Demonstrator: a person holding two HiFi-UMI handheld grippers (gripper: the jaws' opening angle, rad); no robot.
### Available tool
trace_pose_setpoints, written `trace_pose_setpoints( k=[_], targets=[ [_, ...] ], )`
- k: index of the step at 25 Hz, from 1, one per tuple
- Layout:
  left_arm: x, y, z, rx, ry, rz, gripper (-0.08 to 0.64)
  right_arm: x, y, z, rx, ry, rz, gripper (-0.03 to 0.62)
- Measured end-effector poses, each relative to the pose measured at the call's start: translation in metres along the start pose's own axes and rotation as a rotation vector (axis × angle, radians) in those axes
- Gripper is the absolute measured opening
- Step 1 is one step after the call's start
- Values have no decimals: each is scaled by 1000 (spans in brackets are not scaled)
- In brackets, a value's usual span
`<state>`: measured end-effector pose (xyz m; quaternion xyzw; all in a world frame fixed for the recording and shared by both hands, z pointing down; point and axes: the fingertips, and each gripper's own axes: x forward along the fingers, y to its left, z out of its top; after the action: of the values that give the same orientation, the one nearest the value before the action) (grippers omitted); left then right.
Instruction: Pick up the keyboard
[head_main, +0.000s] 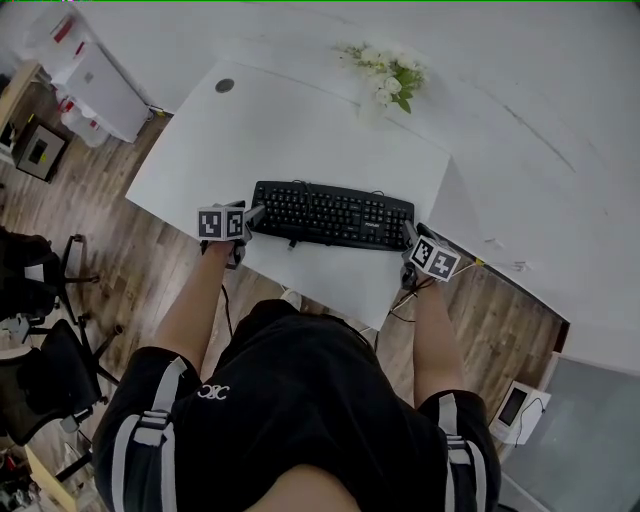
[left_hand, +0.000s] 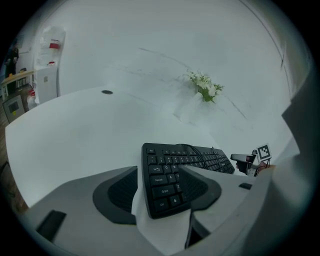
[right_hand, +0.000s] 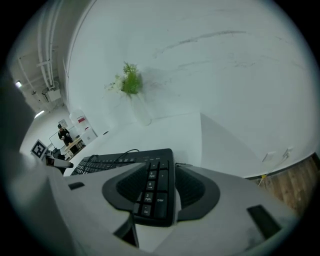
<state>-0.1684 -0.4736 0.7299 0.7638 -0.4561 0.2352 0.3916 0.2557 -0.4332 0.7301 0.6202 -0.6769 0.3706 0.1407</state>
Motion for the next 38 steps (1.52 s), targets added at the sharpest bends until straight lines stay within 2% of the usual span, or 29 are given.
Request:
trace_pose_setpoints(
  k=[10,16,21,27,32,38],
  targets=[
    [30,2,-8,-19,84,-18,258,21,-3,-14,-71,111,21,196],
    [36,2,-11,-56,101,-56,259,25,-4,-17,7,121,70,199],
    [38,0,-10,-38,103,-78,252,26,-7,-17,-13,129,50,192],
    [35,4,-11,-53,111,-51,249,23,0,-23,8,162,68,184],
    [26,7,-12,-55,102,-51,245,11,7,-30,24,141,88,181],
    [11,-2,6,-52,30,-70,245,-6,18,-1,7,47,117,181]
  ],
)
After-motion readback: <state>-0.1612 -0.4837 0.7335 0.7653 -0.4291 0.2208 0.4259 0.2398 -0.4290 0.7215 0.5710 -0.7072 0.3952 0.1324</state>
